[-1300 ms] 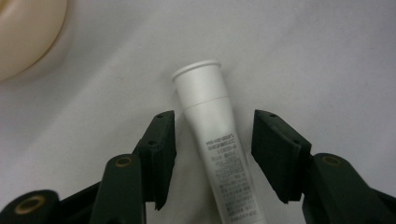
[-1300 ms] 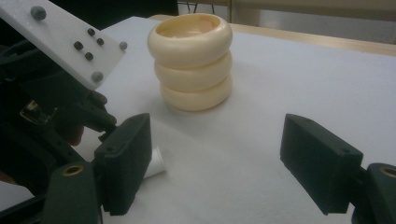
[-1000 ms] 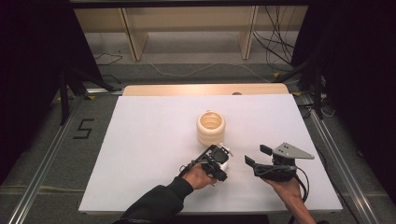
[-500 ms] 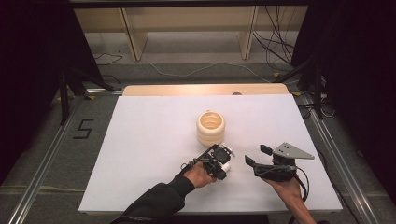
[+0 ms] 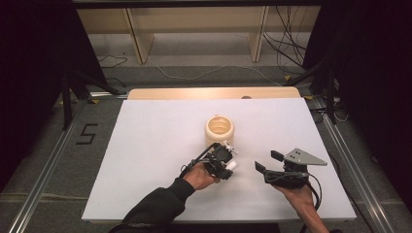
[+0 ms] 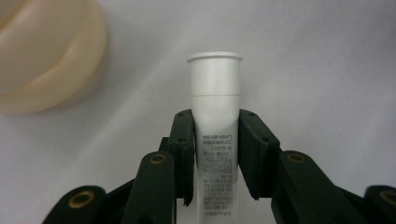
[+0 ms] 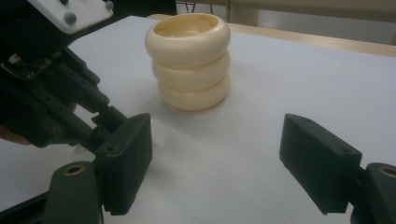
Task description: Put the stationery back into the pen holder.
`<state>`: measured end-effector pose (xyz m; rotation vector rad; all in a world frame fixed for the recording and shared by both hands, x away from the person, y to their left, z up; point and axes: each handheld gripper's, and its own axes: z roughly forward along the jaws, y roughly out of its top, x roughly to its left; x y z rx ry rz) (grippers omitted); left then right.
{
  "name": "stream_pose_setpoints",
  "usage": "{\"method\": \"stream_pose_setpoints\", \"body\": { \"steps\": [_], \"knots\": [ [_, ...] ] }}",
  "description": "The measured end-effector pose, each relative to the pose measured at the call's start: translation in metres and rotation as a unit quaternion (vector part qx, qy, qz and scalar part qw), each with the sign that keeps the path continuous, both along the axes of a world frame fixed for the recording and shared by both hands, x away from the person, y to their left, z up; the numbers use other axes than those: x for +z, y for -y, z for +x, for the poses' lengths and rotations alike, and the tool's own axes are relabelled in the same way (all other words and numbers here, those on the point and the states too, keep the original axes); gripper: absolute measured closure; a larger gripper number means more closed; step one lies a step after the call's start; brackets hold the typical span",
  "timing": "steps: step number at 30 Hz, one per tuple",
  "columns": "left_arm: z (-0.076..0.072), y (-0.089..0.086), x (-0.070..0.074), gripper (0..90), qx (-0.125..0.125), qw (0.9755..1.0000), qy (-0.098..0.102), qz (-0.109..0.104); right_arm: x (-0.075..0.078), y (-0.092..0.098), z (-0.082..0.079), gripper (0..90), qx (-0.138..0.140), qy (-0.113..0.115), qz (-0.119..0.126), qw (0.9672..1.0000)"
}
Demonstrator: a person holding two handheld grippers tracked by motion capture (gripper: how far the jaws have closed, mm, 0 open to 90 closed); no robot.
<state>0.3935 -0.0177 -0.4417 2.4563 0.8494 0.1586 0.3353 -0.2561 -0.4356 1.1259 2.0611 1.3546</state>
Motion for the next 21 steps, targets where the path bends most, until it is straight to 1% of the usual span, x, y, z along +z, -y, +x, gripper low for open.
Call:
{"method": "stream_pose_setpoints", "body": {
  "steps": [1,4,6,8,10,12,13,15,18,20,21],
  "knots": [
    [0.000,-0.002,0.001,68.7,0.007,0.9999,0.003,-0.011,0.000,0.000,0.000,26.0,0.000,0.000,0.000,1.0000],
    [-0.001,-0.006,0.005,68.7,0.016,0.9990,0.017,-0.038,0.000,0.000,0.000,26.0,-0.001,0.000,0.001,1.0000],
    [-0.002,-0.009,0.008,68.7,0.021,0.9978,0.028,-0.056,0.000,0.000,0.000,26.0,-0.001,-0.001,0.000,1.0000],
    [-0.002,-0.011,0.012,68.7,0.021,0.9970,0.035,-0.066,0.000,0.000,0.000,26.0,-0.001,-0.001,0.000,1.0000],
    [-0.002,-0.013,0.016,68.7,0.027,0.9951,0.044,-0.084,0.000,0.000,0.000,26.0,0.000,0.001,0.001,1.0000],
    [-0.003,-0.016,0.020,68.7,0.028,0.9930,0.054,-0.101,0.000,0.000,0.000,25.9,0.001,0.001,0.001,1.0000],
    [-0.003,-0.017,0.022,68.6,0.033,0.9915,0.060,-0.110,0.000,0.000,0.000,25.9,0.001,0.001,0.001,1.0000],
    [-0.004,-0.019,0.026,68.6,0.036,0.9891,0.072,-0.123,0.000,0.000,0.000,26.0,0.001,0.002,0.001,1.0000],
    [-0.003,-0.024,0.031,68.6,0.045,0.9846,0.085,-0.146,0.000,0.000,0.000,26.0,0.001,0.000,0.002,1.0000],
    [-0.002,-0.026,0.033,68.6,0.051,0.9805,0.090,-0.167,0.000,-0.001,0.000,26.0,0.001,0.000,0.001,1.0000],
    [-0.002,-0.027,0.035,68.6,0.054,0.9789,0.095,-0.173,-0.001,-0.001,0.000,26.0,0.001,0.000,0.001,1.0000]
  ]
}}
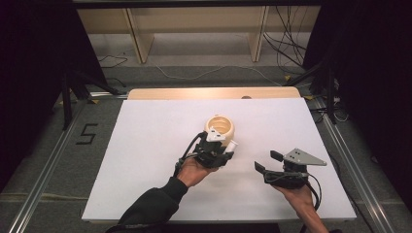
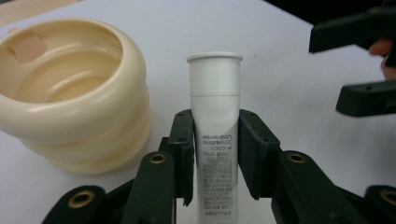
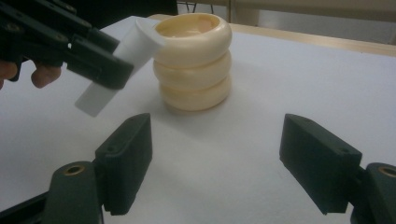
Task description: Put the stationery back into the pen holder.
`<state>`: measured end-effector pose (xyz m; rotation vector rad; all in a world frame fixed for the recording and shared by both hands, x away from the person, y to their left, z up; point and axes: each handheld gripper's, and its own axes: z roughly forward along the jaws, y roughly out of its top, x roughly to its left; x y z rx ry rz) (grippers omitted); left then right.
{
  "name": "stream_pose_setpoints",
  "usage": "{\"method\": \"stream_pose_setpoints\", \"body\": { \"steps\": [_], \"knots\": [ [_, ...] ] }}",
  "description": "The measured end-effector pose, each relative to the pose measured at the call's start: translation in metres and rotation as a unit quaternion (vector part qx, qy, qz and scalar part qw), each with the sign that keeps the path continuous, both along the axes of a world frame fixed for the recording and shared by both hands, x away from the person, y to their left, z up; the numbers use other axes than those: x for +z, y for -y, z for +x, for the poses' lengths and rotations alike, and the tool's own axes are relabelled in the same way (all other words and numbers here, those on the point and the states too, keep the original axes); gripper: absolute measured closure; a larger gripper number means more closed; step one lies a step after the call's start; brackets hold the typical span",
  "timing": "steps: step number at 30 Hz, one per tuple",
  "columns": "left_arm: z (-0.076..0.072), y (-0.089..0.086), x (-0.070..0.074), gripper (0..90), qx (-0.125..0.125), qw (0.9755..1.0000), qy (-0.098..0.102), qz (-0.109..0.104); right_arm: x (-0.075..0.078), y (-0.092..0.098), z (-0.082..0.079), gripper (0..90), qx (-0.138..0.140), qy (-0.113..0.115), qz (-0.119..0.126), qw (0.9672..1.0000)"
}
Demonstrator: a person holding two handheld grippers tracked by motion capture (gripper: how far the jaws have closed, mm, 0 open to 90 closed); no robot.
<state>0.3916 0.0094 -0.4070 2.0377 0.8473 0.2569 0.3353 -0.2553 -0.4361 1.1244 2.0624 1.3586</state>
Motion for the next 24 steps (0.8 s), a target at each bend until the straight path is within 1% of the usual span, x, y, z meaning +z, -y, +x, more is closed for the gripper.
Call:
{"method": "stream_pose_setpoints", "body": {
  "steps": [1,3,4,6,7,12,16,19,21,23,24],
  "knots": [
    [0.000,0.000,0.001,68.6,0.003,1.0000,0.005,-0.007,0.000,0.000,0.000,26.0,0.000,0.000,0.000,1.0000],
    [0.000,-0.001,0.003,68.6,0.002,0.9999,0.009,-0.010,0.000,0.000,0.000,25.9,0.000,0.000,0.000,1.0000],
    [0.001,-0.002,0.004,68.6,0.006,0.9998,0.013,-0.014,0.000,0.000,0.000,26.0,0.000,0.000,0.000,1.0000],
    [0.002,-0.003,0.005,68.6,0.009,0.9997,0.013,-0.021,0.000,0.000,0.000,26.0,0.000,0.000,0.001,1.0000],
    [0.002,-0.003,0.005,68.6,0.012,0.9994,0.015,-0.028,0.000,0.000,0.000,26.0,0.000,0.000,0.001,1.0000],
    [0.005,-0.006,0.009,68.6,0.024,0.9982,0.026,-0.048,0.000,0.000,0.000,26.0,0.000,-0.001,0.001,1.0000],
    [0.008,-0.010,0.012,68.6,0.039,0.9958,0.039,-0.073,0.000,0.000,0.000,26.0,0.001,-0.001,0.001,1.0000],
    [0.010,-0.013,0.015,68.6,0.051,0.9932,0.051,-0.091,-0.001,0.000,0.000,26.0,0.001,-0.002,0.001,1.0000],
    [0.011,-0.015,0.015,68.6,0.058,0.9914,0.054,-0.104,-0.001,0.000,0.000,26.0,0.001,-0.002,0.001,1.0000],
    [0.012,-0.016,0.015,68.6,0.063,0.9897,0.063,-0.112,-0.001,0.000,0.000,26.0,0.001,-0.001,0.001,1.0000],
    [0.013,-0.016,0.015,68.6,0.065,0.9891,0.065,-0.115,-0.001,0.000,0.000,25.9,0.001,-0.002,0.002,1.0000]
  ]
}}
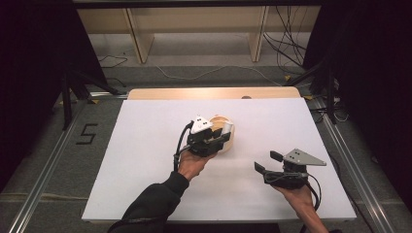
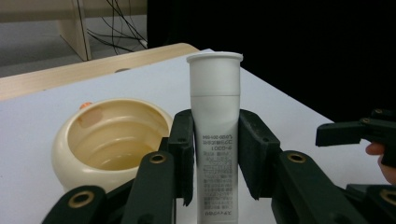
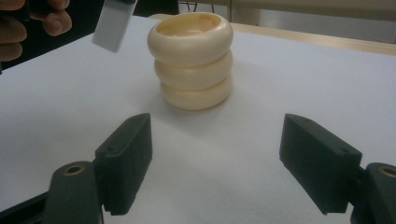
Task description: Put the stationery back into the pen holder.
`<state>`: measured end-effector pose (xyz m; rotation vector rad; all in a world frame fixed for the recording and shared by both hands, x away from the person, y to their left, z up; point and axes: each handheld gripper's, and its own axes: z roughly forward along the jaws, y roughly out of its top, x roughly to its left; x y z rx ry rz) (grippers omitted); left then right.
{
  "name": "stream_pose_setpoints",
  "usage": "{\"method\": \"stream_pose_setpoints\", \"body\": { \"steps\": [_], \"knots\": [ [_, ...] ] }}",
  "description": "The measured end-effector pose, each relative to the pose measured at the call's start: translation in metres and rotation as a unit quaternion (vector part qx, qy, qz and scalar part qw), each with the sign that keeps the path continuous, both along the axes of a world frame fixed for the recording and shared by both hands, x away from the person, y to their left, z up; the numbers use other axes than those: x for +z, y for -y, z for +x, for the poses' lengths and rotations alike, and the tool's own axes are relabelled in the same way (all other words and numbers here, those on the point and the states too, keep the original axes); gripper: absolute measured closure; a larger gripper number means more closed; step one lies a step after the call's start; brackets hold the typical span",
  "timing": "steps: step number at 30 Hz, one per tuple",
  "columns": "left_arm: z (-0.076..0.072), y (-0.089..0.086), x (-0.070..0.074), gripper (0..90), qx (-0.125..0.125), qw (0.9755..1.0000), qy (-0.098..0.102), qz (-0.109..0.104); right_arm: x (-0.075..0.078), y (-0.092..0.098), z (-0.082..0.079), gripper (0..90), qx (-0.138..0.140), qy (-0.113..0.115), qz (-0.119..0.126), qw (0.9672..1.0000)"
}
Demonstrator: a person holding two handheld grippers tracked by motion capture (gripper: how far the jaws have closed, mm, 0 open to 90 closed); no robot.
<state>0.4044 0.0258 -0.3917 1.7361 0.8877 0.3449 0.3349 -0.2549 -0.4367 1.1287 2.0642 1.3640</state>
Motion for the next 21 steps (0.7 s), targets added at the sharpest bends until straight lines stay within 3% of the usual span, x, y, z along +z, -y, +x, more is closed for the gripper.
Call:
{"method": "stream_pose_setpoints", "body": {
  "steps": [11,21],
  "knots": [
    [0.015,-0.003,0.001,68.5,0.017,0.9995,0.001,-0.027,0.000,0.000,0.000,25.9,0.002,0.001,0.000,1.0000],
    [0.030,-0.005,0.004,68.5,0.037,0.9984,0.016,-0.039,0.000,0.000,0.000,26.0,0.003,0.001,0.001,1.0000]
  ]
}}
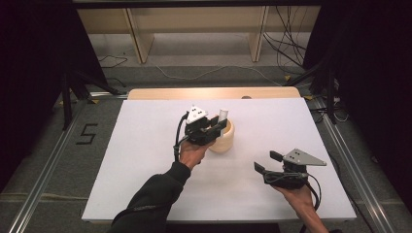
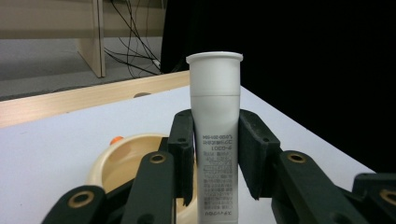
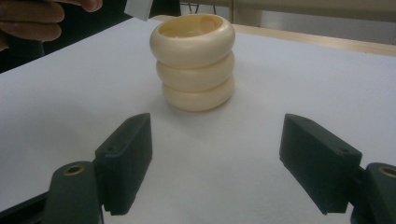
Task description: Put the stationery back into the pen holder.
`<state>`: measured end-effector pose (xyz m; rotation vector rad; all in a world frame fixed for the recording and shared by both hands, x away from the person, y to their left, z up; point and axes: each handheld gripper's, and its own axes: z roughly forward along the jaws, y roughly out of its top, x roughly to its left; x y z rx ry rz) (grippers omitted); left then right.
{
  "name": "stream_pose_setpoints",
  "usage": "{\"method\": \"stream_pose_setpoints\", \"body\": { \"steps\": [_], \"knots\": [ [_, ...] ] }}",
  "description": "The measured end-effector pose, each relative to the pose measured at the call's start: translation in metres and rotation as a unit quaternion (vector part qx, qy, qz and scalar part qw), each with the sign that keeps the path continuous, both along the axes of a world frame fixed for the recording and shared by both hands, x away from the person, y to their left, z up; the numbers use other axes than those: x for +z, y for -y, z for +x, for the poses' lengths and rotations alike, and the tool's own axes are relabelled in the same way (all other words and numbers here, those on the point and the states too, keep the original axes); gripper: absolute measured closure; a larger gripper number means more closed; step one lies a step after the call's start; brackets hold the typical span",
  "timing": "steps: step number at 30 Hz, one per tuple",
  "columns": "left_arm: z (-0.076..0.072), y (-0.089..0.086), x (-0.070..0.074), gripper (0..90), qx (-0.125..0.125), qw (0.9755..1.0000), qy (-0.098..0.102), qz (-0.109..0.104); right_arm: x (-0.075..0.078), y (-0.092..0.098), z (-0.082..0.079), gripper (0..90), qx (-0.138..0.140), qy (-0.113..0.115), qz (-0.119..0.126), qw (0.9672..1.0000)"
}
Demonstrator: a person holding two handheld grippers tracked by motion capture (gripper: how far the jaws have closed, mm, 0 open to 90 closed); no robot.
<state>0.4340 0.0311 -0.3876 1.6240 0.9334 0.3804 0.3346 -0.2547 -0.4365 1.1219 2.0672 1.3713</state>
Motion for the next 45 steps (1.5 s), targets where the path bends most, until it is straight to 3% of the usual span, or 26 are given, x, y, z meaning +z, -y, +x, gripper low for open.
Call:
{"method": "stream_pose_setpoints", "body": {
  "steps": [17,27,45],
  "knots": [
    [0.028,-0.002,-0.007,68.4,0.038,0.9991,0.008,-0.018,0.000,0.000,0.000,26.0,0.002,0.000,0.000,1.0000],
    [0.035,0.002,-0.020,68.3,0.044,0.9989,-0.001,-0.014,0.000,0.000,0.000,26.0,0.003,0.000,0.000,1.0000],
    [0.038,0.005,-0.032,68.1,0.049,0.9987,-0.010,-0.007,0.000,0.000,0.000,25.9,0.005,0.000,0.001,1.0000]
  ]
}}
